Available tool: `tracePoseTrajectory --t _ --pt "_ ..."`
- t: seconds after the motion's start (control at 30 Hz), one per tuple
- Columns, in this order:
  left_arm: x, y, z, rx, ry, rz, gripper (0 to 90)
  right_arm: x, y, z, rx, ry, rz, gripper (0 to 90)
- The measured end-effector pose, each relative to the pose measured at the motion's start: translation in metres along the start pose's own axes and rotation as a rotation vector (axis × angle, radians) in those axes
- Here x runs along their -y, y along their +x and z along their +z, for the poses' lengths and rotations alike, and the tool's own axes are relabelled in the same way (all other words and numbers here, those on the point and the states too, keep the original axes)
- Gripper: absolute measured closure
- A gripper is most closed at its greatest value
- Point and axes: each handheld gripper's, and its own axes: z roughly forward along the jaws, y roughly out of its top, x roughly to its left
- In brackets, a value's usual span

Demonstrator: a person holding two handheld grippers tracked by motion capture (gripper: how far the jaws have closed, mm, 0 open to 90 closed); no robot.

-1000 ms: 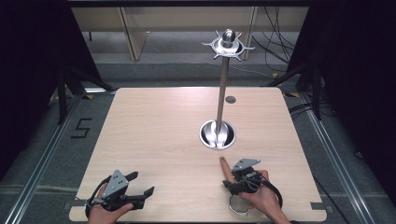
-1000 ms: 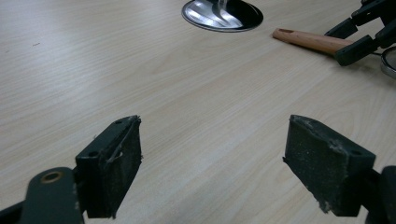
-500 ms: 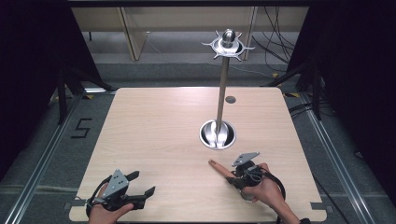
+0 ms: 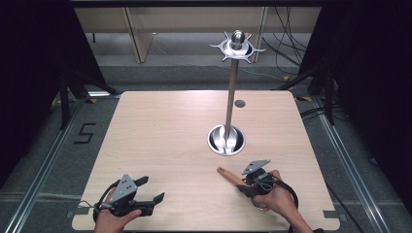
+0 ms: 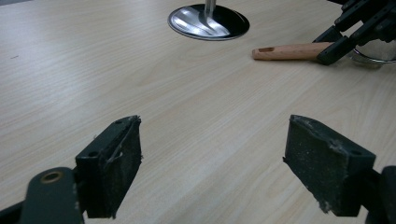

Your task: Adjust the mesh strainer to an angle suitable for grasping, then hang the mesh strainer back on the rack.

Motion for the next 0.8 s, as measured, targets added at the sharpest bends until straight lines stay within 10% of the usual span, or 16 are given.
tracePoseTrajectory --t 0.4,0.8 --pt "0.0 -0.001 -0.002 -0.002 -0.011 0.002 18.0 0.001 0.004 -0.011 -0.018 -0.119 -0.007 69.2" --pt "0.0 -0.001 -0.005 -0.002 -0.028 0.014 18.0 -0.002 0.0 -0.023 -0.14 -0.232 0.031 69.4"
